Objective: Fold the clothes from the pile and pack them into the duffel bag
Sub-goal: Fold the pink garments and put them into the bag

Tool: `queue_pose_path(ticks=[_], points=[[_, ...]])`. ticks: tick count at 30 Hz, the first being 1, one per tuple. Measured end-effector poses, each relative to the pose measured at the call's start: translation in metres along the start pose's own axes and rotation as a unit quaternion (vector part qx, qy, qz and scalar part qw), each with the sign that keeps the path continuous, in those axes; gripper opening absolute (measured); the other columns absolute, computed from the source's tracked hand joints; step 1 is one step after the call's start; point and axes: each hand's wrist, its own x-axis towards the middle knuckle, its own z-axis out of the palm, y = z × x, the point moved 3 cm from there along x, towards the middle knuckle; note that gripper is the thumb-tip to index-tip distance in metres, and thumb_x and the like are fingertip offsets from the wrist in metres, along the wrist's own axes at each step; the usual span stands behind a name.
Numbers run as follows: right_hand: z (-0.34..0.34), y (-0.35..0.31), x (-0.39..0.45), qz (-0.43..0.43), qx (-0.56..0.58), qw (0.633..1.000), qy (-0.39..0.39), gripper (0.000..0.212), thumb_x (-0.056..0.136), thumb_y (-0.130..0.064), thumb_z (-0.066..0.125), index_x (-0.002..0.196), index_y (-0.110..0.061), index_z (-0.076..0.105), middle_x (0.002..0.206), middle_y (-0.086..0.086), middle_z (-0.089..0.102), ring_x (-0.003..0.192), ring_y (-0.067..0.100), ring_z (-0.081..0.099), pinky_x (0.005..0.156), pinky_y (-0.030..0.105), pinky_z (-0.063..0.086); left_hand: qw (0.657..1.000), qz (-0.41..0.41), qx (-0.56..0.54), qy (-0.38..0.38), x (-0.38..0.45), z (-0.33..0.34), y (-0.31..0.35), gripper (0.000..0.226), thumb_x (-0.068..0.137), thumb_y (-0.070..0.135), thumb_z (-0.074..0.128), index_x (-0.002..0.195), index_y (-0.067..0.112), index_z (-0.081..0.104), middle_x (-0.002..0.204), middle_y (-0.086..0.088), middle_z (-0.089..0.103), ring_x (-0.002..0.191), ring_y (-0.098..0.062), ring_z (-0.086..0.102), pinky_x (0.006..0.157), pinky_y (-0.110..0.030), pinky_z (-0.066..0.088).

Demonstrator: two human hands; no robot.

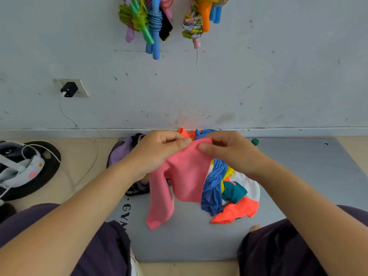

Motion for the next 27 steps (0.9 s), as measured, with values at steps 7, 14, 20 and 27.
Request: queue_pose_path(ticks=[7,14,20,27], points=[[-0.024,0.007,0.003,0.009,0.018,0.985,0.171,0.025,0.094,-0.030,0.061,0.086,-0.010,0.074,0.077,0.003,0.061,0.072,0.012,0.050,0.069,0.030,0.041,0.987,-0.077,0.104,-0.097,-0.002,-0.004,-0.011,0.054,0.084,0.052,0.061,0.097,0.001,0.070,0.087,-0.012,0.064,0.079,-0.018,0.054,0.075,-0.034,0.040],[-0.039,0.010,0.000,0.023,0.024,0.967,0.252,0.011,0.089,-0.022,0.069,0.081,-0.016,0.073,0.078,0.006,0.067,0.072,0.012,0.054,0.070,0.029,0.043,0.990,-0.030,0.135,0.002,0.002,-0.021,-0.005,0.026,0.092,0.040,0.063,0.078,0.020,0.070,0.069,0.002,0.060,0.065,-0.012,0.048,0.066,-0.031,0.035],[0.004,0.006,-0.010,0.010,0.046,0.999,0.001,0.019,0.083,-0.018,0.076,0.099,-0.024,0.067,0.069,0.014,0.059,0.069,0.018,0.051,0.067,0.032,0.040,0.991,0.014,0.128,-0.031,-0.004,0.004,0.000,0.021,0.093,0.036,0.062,0.081,0.021,0.072,0.071,-0.011,0.062,0.069,-0.010,0.049,0.069,-0.032,0.040],[0.010,0.010,-0.010,0.054,0.010,0.998,-0.011,0.014,0.084,-0.014,0.074,0.089,-0.003,0.067,0.062,0.002,0.057,0.066,0.014,0.050,0.068,0.031,0.041,0.990,0.031,0.134,-0.023,-0.007,0.010,0.002,0.026,0.091,0.037,0.064,0.082,0.013,0.068,0.058,-0.007,0.049,0.058,-0.013,0.036,0.056,-0.030,0.028]])
